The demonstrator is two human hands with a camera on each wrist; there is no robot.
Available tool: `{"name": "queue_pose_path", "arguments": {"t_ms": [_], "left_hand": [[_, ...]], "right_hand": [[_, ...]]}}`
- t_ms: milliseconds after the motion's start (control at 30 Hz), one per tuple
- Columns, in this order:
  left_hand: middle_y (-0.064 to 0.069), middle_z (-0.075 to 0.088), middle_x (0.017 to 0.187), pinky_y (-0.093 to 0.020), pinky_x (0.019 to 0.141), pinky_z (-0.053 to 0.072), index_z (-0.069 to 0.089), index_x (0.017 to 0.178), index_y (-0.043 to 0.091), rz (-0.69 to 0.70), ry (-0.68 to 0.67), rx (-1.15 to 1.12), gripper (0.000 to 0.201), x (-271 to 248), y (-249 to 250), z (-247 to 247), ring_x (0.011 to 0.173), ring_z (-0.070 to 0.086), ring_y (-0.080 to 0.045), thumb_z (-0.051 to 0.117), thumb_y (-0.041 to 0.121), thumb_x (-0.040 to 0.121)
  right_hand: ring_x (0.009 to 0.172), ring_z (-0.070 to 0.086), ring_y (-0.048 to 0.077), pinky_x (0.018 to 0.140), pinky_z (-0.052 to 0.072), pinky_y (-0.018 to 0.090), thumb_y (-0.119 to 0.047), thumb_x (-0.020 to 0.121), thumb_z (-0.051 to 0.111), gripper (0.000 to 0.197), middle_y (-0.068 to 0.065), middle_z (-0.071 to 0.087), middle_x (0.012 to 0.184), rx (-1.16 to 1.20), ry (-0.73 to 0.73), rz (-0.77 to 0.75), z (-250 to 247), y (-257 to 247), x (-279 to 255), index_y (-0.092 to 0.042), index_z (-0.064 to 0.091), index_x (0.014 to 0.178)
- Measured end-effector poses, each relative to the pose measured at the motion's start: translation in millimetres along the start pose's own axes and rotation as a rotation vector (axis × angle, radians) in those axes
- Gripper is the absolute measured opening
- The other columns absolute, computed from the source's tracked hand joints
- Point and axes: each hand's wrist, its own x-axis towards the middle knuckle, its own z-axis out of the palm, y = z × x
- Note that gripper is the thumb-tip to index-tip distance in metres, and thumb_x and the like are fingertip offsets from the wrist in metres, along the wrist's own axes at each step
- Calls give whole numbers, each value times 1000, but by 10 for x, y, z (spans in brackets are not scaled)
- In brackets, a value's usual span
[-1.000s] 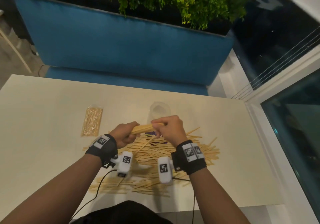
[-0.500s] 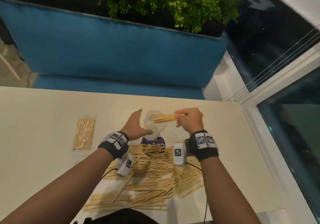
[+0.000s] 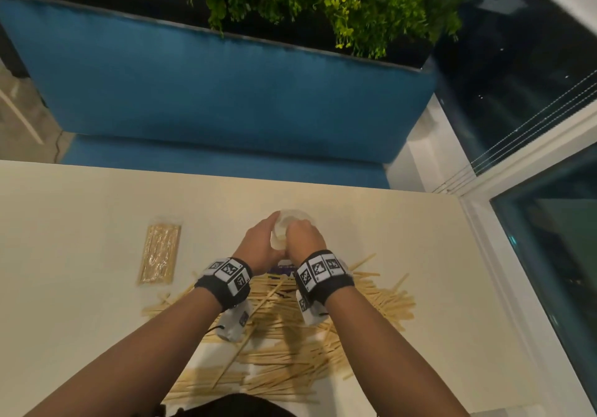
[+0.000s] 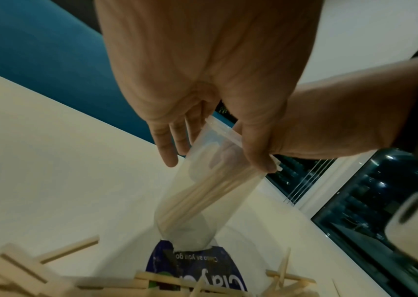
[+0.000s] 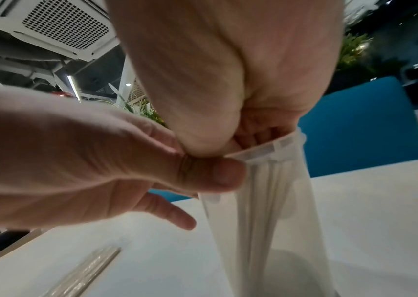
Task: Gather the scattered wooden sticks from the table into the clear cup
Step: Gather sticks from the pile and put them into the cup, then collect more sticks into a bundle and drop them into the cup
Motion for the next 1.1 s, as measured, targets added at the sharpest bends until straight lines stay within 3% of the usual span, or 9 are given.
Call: {"name": "queue_pose_path", "arguments": {"t_ms": [200,267,367,500,633,733,867,967,1100], "left_hand": [[1,65,130,-33,97,47,51,138,23,14,-21,10,76,48,76,-31,110,58,-14,89,27,72],[-1,64,133,-37,102,48,49,141,22,3,-21,24,79,42,74,-32,115,59,-18,89,26,72],[-5,61,138,-26,100,40,45,146,16,-25,-23,54,84,38,83,-20,124,57,-24,88,23,74],[-9,56,145,-24,97,35,34,152,13,-53,-43,104,93,41,95,-19,129,53,-26,86,25,76],[-9,43,155,-36,109,38,10,160,12,-119,-89,153,121,-37,-40,-52,138,46,-28,89,37,72],[-6,64,129,-36,98,51,46,145,13,-131,-34,281,74,-227,-340,-98,111,63,-20,79,38,83],[10,65,90,-20,72,50,68,104,20,-151,-72,384,16,-765,-821,-131,84,64,-11,64,32,95],[12,65,85,-18,68,45,65,93,25,-206,-155,457,10,-1257,-1185,-130,80,62,-8,61,33,96],[11,66,83,-24,69,47,63,88,31,-276,-197,531,13,-1750,-1580,-222,78,60,-6,58,41,95]], "right_hand": [[112,59,27,97,45,35,-18,97,68,27,9,65,121,-253,74,-177,-182,99,0,-11,69,123],[111,57,26,98,38,36,-18,101,60,16,5,67,113,-348,47,-244,-183,140,-65,-14,71,112],[104,58,23,98,35,38,-23,102,58,16,3,70,104,-441,40,-275,-193,188,-84,-17,72,100],[109,54,22,99,36,34,-28,100,63,23,3,68,118,-302,99,-289,-204,182,-138,-17,72,117],[115,51,20,98,37,36,-32,89,64,35,0,69,123,170,244,-271,-135,223,-360,-14,75,116],[105,55,19,94,46,42,-12,88,51,28,-1,72,102,477,432,-237,96,185,-609,-13,77,96],[108,53,16,100,46,40,-9,97,52,25,-3,66,107,417,218,-262,553,31,-827,-17,73,107],[127,46,22,113,38,42,-12,95,57,41,3,57,135,227,31,-299,935,-90,-837,-14,58,136],[136,40,28,115,36,48,-33,86,76,74,8,44,148,-30,-31,-375,1280,-232,-720,-10,40,147]]}}
